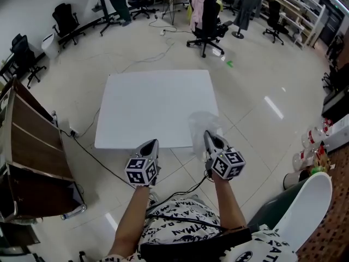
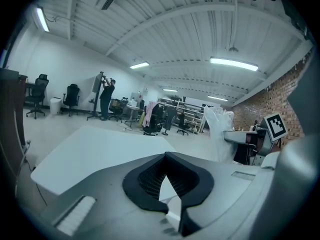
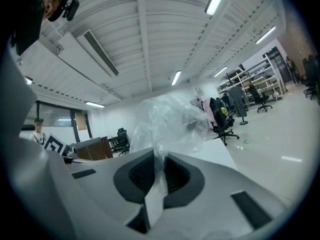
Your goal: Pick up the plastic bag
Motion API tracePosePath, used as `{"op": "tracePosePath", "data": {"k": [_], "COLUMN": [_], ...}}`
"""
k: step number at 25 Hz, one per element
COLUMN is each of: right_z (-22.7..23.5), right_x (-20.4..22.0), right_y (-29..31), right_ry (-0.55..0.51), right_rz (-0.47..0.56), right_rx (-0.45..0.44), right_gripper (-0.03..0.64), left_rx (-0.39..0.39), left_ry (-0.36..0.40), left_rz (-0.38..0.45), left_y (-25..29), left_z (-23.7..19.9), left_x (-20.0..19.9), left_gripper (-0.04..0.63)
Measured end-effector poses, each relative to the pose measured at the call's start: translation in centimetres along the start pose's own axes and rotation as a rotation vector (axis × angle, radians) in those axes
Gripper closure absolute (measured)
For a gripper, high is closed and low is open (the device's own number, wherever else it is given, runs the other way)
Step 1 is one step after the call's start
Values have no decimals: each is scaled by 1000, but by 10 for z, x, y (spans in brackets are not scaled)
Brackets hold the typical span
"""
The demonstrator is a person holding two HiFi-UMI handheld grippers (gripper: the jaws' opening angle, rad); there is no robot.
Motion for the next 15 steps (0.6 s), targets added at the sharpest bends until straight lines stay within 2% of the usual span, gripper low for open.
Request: {"op": "tracePosePath", "data": {"k": [8,15], "right_z": [-48,-59], "right_x": [16,25], "right_y": [25,18], "right_ry": [26,43], "right_rz": [-36,-43], "right_rx": [-20,17], "right_gripper": [604,604], "left_rx": [50,93], "left_ry": [25,57], "left_rz": [-11,-37], "left_y": [-16,-21], "left_z": [-12,-16], "left_x": [2,7], "left_gripper": [589,588]}}
Point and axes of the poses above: the fingertips, and each gripper's own axes: y forward along the fingers, z to its right, x out of its underside, the point moved 5 cm from there along -y, backward along the fingers, and after that the axes turned 15 degrees about -z, right-handed, at the moved point
